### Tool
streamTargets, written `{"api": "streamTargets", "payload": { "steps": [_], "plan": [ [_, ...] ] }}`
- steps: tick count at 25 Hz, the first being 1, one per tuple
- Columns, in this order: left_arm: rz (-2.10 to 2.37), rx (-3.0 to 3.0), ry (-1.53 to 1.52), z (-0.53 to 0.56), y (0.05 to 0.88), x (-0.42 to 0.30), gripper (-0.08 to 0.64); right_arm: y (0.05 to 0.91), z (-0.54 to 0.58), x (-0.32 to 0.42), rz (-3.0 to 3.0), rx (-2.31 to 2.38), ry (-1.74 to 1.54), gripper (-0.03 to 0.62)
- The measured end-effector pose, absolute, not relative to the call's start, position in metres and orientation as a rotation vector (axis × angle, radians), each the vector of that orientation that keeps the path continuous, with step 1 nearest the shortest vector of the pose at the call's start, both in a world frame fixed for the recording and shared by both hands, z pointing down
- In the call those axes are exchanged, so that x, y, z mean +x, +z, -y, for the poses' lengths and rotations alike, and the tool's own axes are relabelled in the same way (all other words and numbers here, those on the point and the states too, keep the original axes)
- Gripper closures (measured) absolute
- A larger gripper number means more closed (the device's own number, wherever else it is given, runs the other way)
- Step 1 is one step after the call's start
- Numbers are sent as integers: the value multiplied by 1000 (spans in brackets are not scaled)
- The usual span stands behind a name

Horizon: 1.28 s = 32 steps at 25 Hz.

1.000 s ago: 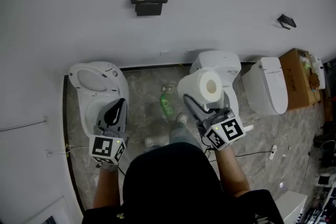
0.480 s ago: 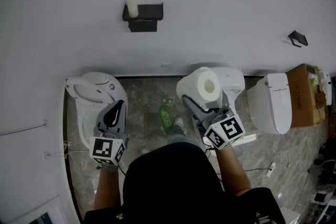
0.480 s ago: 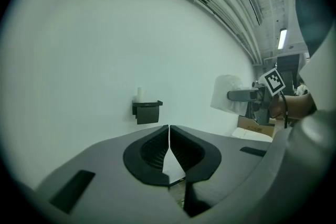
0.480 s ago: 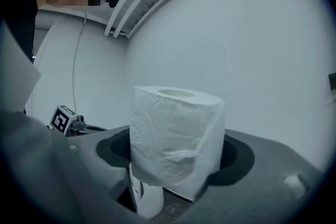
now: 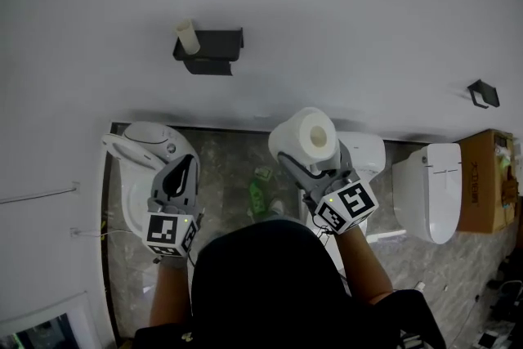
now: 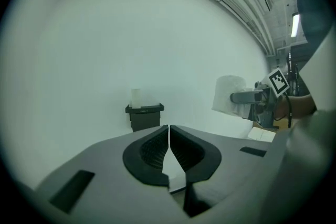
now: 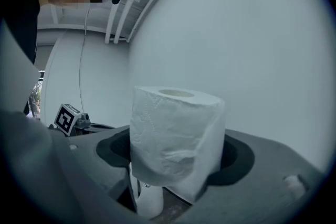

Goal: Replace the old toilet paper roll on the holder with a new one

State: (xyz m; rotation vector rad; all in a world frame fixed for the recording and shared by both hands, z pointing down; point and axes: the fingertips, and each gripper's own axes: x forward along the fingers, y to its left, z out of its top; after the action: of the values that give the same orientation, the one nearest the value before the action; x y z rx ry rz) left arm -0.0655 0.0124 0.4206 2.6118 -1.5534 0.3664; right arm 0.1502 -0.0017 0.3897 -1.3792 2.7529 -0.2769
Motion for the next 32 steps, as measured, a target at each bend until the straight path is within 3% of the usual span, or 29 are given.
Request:
{"api": "streamTargets", "payload": {
  "steps": [12,32],
  "plan": [
    [1617,2548,371,37,418,-29,545,394,56,184,-2752,-1318,-324,201],
    [1573,2602,222,195,399,-79,533,401,111,165,-2629,-1606,-354,201]
  ]
}}
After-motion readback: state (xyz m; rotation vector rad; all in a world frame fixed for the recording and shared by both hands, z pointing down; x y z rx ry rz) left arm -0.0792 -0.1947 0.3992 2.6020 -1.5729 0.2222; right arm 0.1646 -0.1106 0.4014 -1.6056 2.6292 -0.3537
